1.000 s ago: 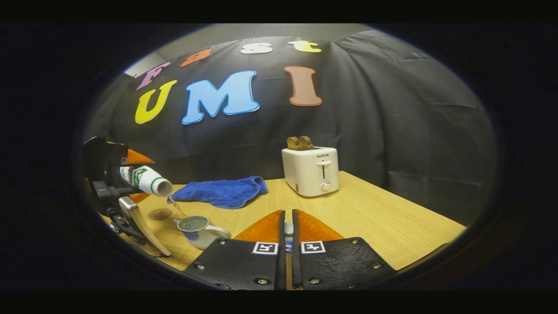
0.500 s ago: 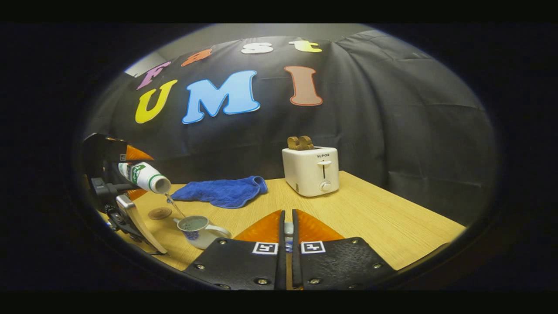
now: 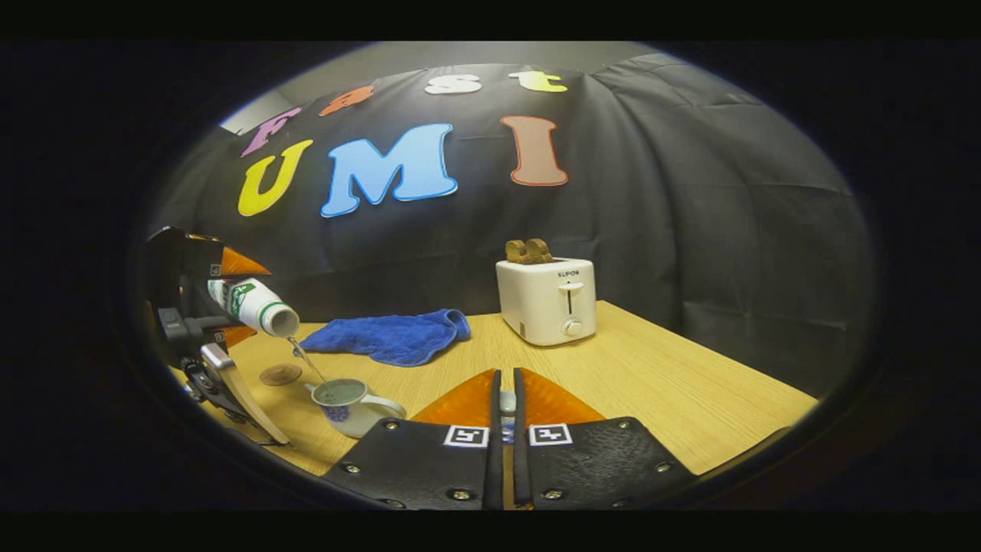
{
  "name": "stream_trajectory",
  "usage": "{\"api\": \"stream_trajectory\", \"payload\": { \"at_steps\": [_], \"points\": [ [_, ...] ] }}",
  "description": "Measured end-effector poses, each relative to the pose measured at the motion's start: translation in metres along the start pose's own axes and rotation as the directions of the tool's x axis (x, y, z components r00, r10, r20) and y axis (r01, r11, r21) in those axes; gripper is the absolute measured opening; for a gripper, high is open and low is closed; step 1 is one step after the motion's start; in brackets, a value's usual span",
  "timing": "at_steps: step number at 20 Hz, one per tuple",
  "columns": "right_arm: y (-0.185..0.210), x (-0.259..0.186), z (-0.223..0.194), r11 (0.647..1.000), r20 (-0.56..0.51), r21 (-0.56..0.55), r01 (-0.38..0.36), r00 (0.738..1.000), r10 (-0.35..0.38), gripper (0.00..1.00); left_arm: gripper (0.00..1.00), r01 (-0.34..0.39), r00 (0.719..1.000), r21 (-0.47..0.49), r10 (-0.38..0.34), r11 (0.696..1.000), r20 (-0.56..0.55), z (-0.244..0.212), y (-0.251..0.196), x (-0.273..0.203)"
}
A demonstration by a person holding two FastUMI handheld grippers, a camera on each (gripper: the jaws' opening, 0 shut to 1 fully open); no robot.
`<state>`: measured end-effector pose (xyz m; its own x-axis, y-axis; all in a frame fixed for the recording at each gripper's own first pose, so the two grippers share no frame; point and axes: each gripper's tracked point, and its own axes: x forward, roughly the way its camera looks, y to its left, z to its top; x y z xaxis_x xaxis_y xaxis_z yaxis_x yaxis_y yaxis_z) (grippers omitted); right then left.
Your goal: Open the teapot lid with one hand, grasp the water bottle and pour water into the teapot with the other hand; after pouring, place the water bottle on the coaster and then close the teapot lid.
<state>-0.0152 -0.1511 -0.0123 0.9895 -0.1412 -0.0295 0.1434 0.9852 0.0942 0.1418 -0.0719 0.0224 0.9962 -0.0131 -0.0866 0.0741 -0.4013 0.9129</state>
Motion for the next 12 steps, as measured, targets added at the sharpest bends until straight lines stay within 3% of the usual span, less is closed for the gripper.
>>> {"api": "stream_trajectory", "payload": {
  "at_steps": [12],
  "points": [
    [0.0001, -0.0007, -0.0003, 1.0, -0.002, 0.004, -0.003, 1.0, 0.003, 0.22, 0.86, -0.017, 1.0, 0.067, 0.017, 0.998, -0.003, 0.0007, 0.0067, -0.0009]
  ]
}}
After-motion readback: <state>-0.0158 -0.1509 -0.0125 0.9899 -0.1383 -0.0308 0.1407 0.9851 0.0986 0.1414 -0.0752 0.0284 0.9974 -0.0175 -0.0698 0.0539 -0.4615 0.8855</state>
